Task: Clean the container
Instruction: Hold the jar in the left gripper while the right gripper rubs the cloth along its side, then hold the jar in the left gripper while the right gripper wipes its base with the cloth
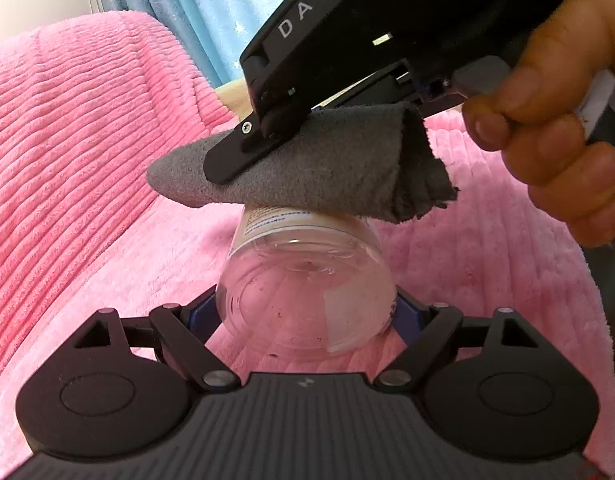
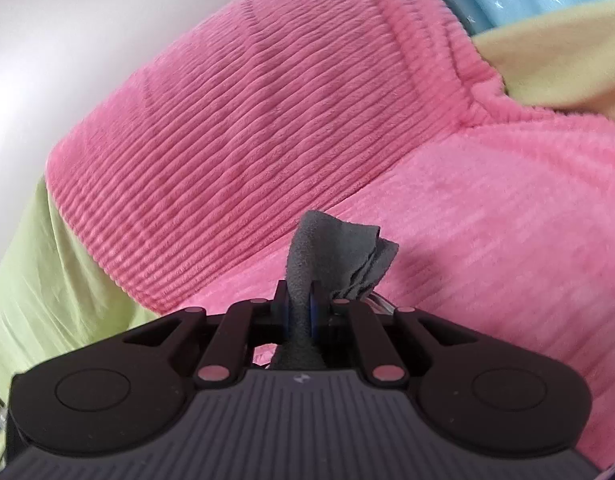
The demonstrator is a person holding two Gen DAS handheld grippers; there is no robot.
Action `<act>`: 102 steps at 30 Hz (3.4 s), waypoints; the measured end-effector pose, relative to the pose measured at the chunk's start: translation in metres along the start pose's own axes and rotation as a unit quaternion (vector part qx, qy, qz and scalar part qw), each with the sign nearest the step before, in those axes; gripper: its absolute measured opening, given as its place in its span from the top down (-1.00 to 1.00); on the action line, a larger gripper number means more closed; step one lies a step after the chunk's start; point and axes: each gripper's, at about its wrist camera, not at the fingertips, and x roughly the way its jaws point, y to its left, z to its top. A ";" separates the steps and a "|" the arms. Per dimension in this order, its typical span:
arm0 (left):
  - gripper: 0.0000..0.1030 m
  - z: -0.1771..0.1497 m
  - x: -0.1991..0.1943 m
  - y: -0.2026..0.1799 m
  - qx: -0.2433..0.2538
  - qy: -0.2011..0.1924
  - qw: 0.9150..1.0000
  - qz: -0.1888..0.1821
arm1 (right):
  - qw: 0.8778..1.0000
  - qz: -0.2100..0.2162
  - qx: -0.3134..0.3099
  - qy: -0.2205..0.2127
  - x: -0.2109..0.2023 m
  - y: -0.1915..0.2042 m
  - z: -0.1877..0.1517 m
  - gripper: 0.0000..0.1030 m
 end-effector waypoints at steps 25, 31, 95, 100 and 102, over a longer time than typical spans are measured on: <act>-0.65 -0.001 -0.001 0.015 -0.092 0.008 0.994 -0.055 | 1.000 -0.001 -0.006 0.000 0.001 0.002 0.000 0.88; -0.64 0.005 0.007 0.000 -0.021 0.009 1.000 -0.009 | 0.997 0.066 -0.005 0.051 0.002 0.011 -0.009 0.88; -0.66 -0.011 -0.010 0.050 -0.192 -0.006 0.977 -0.094 | 1.000 0.013 -0.003 0.004 -0.003 -0.002 0.000 0.88; -0.65 -0.001 -0.018 0.035 -0.142 -0.003 0.988 -0.064 | 1.000 0.016 0.012 0.003 -0.004 -0.006 0.002 0.88; -0.65 -0.002 -0.021 0.016 -0.050 0.002 0.999 -0.004 | 1.000 0.026 0.011 0.007 -0.007 -0.002 0.001 0.87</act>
